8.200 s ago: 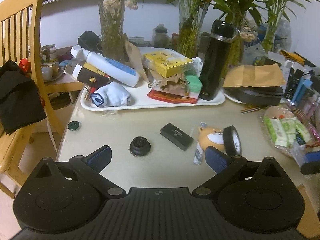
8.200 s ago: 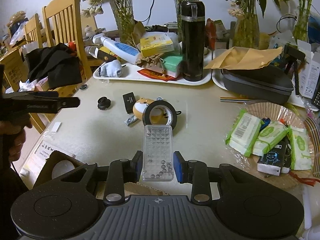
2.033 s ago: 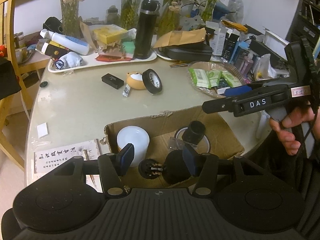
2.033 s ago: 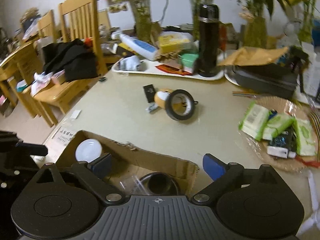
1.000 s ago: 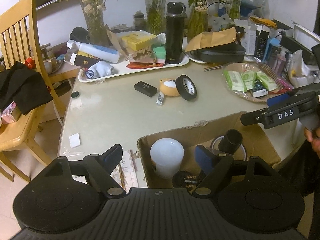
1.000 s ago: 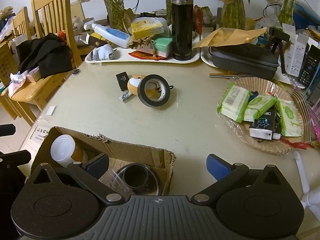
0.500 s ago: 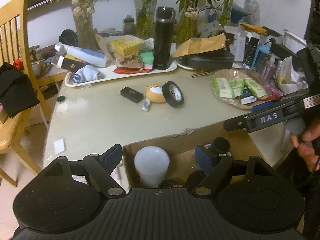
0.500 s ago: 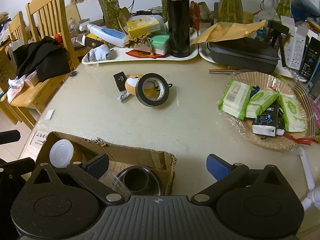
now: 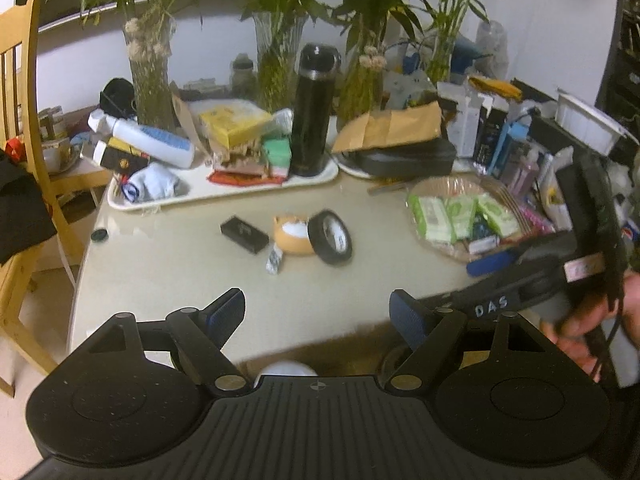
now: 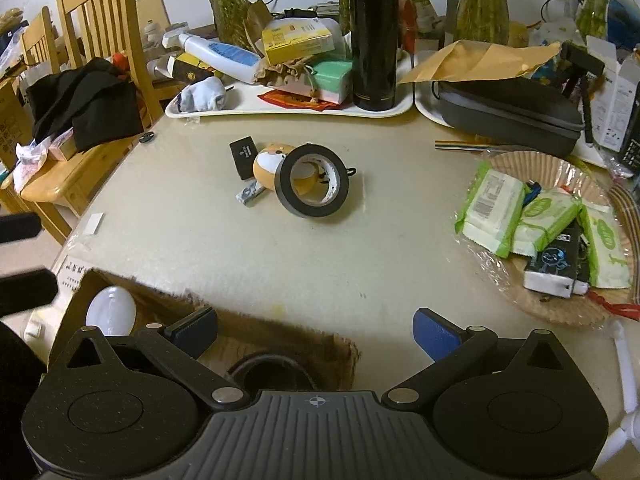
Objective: Organize rigid objects
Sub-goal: 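Withdraw both open tools from the box toward the table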
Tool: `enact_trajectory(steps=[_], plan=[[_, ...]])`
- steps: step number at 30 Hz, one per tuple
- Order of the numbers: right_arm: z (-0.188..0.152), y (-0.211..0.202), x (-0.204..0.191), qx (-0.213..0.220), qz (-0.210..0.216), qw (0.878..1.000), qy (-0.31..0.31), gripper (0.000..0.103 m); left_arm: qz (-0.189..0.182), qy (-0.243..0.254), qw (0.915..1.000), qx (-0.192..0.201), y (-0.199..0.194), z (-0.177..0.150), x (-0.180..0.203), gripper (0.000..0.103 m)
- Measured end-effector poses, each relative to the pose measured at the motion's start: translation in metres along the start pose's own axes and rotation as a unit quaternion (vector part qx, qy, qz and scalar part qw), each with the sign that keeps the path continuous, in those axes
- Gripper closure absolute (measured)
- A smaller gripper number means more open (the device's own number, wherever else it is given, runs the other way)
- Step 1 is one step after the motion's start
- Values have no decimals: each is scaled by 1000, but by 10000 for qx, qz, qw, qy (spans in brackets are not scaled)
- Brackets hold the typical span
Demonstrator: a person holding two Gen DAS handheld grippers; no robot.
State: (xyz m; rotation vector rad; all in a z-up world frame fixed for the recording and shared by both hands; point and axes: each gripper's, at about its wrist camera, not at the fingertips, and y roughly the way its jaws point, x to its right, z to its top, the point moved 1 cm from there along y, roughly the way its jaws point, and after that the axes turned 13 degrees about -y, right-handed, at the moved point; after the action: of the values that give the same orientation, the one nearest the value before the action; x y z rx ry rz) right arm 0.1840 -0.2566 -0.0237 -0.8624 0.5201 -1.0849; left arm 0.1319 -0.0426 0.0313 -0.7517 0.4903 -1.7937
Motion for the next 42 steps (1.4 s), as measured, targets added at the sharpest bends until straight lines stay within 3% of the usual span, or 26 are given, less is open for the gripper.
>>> enact_trajectory(steps=[6,16,35,40,42], plan=[[14,6,10,196,200,9995,144,0,60,-28,9999,80,1,14,-3,24],[31,16,15,455,254,9985,-140,0,63,-196,9997,-137,14,3,-10,24],[55,44,22,554,793,9949,-275,0,-115,-185,9993,-304,30,2,-5,24],[61,59,32,519,1043,9931,128,1,-154,-355,9987,-346,29,1,-12,24],[63,67,38,468,1101,9923,334,5,-168,-425,9982,-387,29,0,-15,24]])
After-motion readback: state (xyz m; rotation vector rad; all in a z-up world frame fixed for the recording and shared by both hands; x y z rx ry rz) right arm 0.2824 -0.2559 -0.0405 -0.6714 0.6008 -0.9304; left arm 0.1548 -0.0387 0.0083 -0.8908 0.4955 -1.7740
